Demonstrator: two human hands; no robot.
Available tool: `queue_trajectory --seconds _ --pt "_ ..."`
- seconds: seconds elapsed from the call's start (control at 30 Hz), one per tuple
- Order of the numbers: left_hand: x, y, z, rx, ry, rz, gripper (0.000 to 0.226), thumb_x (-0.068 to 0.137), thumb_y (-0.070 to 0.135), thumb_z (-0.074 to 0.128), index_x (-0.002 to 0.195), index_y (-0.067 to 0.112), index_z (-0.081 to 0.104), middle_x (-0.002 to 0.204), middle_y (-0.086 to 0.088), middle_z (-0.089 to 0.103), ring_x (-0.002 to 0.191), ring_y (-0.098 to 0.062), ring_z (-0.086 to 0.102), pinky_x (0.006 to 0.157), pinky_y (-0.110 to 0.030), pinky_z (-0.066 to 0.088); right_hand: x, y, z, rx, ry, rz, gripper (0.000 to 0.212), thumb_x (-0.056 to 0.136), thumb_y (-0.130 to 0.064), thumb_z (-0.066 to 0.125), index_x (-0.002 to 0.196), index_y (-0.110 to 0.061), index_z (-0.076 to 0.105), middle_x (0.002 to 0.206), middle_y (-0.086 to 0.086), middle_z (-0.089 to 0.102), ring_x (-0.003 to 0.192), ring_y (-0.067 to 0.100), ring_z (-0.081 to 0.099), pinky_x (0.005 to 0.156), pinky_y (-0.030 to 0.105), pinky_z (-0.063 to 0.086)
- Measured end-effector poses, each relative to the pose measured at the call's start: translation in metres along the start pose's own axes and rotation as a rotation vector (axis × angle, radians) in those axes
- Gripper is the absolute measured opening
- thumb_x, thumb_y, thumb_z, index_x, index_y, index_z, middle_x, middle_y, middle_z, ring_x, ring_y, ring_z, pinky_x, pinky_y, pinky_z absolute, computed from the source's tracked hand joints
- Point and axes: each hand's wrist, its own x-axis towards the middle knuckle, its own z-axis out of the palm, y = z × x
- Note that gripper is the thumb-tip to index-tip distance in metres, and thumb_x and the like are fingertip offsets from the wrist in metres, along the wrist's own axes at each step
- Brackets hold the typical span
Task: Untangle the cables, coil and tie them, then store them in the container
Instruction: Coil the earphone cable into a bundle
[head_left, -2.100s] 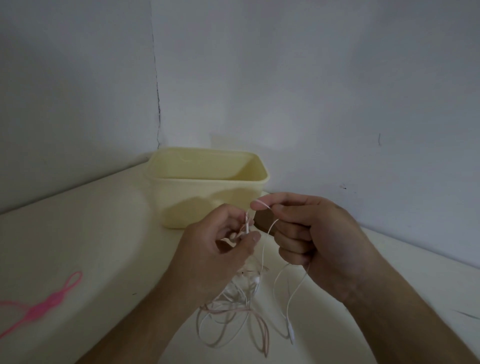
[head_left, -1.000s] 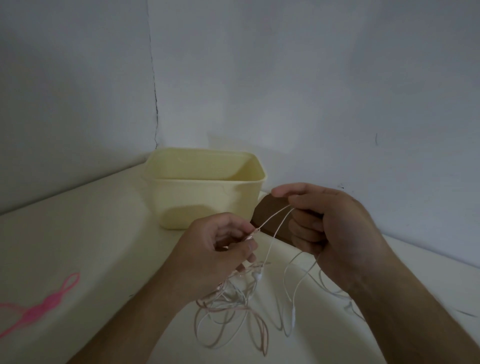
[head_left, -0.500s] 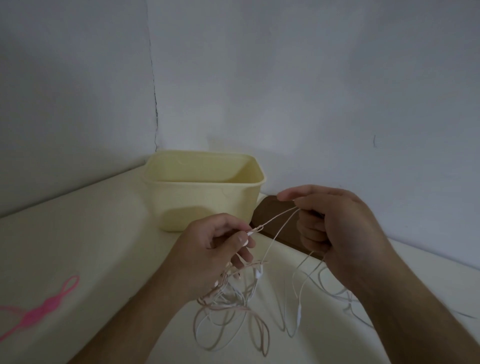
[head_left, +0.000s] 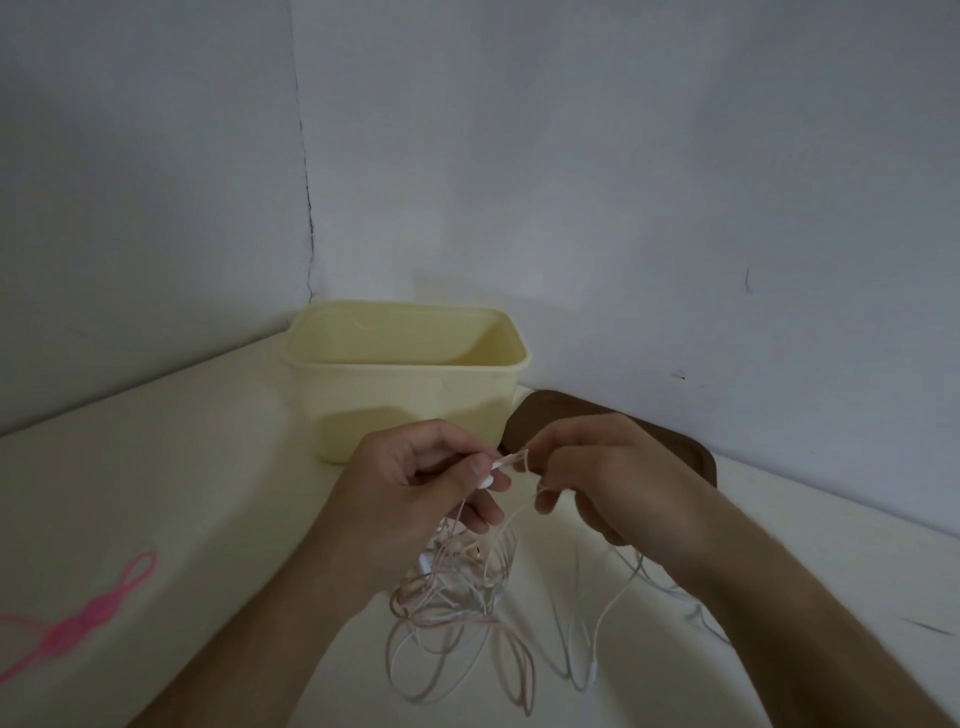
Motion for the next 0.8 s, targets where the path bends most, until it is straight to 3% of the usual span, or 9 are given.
queue_trajectory --seconds 0.07,0.13,0.2,0.3,0.37,0.47,0.63,0.73,0.8 --pt "0.000 0.000 0.001 0.007 -0.008 0.010 0.007 0.096 -0.006 0.066 0.094 -0.004 0.073 0.085 -0.019 0.078 0.066 -0.031 0.073 0.061 -0.031 0.059 -0.003 -0.002 0.000 0.034 -0.035 -0.090 0.023 0.100 -0.017 0.059 0.096 -0.006 0.079 0.083 0.005 0.074 0.043 -0.003 0.054 0.042 0.010 0.036" --pt "0.000 -0.001 0.001 0.002 -0.004 0.010 0.005 0.095 -0.005 0.067 0.093 -0.005 0.071 0.085 -0.019 0.078 0.065 -0.031 0.073 0.060 -0.031 0.058 -0.004 -0.001 0.002 0.053 -0.023 -0.143 0.038 0.105 -0.039 0.059 0.095 -0.010 0.080 0.083 -0.001 0.073 0.051 -0.004 0.057 0.053 0.013 0.039" --pt "0.000 -0.001 0.001 -0.001 -0.004 0.006 0.004 0.095 -0.004 0.067 0.094 -0.006 0.070 0.082 -0.019 0.078 0.064 -0.029 0.072 0.060 -0.031 0.058 -0.003 0.001 0.005 0.019 0.005 -0.175 0.045 0.099 -0.058 0.063 0.093 -0.018 0.081 0.085 -0.006 0.076 0.066 -0.003 0.065 0.068 0.025 0.048" --pt "0.000 -0.001 0.001 -0.002 -0.015 0.003 0.006 0.097 -0.003 0.065 0.094 -0.006 0.069 0.077 -0.018 0.076 0.062 -0.029 0.072 0.060 -0.034 0.059 -0.001 0.004 0.011 -0.124 0.063 -0.229 0.021 0.091 -0.045 0.082 0.088 -0.025 0.079 0.086 -0.009 0.079 0.083 0.006 0.073 0.087 0.039 0.060" --pt "-0.001 -0.001 0.002 -0.022 -0.029 -0.008 0.008 0.097 -0.001 0.064 0.093 -0.005 0.070 0.081 -0.020 0.076 0.063 -0.031 0.071 0.061 -0.037 0.060 -0.001 0.005 0.012 -0.123 0.109 -0.238 0.013 0.092 -0.031 0.082 0.083 -0.023 0.077 0.080 -0.009 0.078 0.077 0.008 0.074 0.083 0.039 0.062" --pt "-0.001 0.000 0.002 -0.073 -0.073 -0.027 0.012 0.097 0.006 0.065 0.094 -0.003 0.072 0.087 -0.023 0.075 0.067 -0.032 0.070 0.064 -0.038 0.058 0.002 0.007 0.011 -0.146 0.142 -0.215 0.014 0.094 -0.024 0.079 0.080 -0.023 0.075 0.077 -0.007 0.077 0.073 0.010 0.073 0.079 0.038 0.063" --pt "-0.001 -0.001 0.000 -0.109 -0.111 -0.044 0.019 0.087 0.002 0.073 0.105 -0.003 0.071 0.088 -0.022 0.076 0.069 -0.027 0.069 0.067 -0.032 0.057 0.006 0.014 0.015 -0.108 0.187 -0.196 0.018 0.100 -0.027 0.071 0.083 -0.022 0.072 0.074 -0.006 0.076 0.065 0.004 0.067 0.060 0.015 0.047" --pt "0.000 -0.003 0.000 -0.130 -0.103 -0.047 0.013 0.092 0.000 0.072 0.104 -0.001 0.072 0.087 -0.022 0.075 0.069 -0.028 0.067 0.067 -0.032 0.056 0.007 0.014 0.018 -0.089 0.183 -0.205 0.020 0.102 -0.027 0.067 0.084 -0.019 0.071 0.076 -0.006 0.077 0.068 0.006 0.069 0.064 0.017 0.049" --pt "0.001 -0.005 -0.001 -0.185 -0.100 -0.065 0.015 0.090 0.005 0.076 0.103 0.000 0.073 0.088 -0.023 0.073 0.070 -0.029 0.067 0.066 -0.034 0.055 0.008 0.015 0.020 -0.064 0.181 -0.215 0.020 0.102 -0.026 0.066 0.085 -0.019 0.071 0.077 -0.005 0.077 0.073 0.008 0.071 0.073 0.027 0.055"
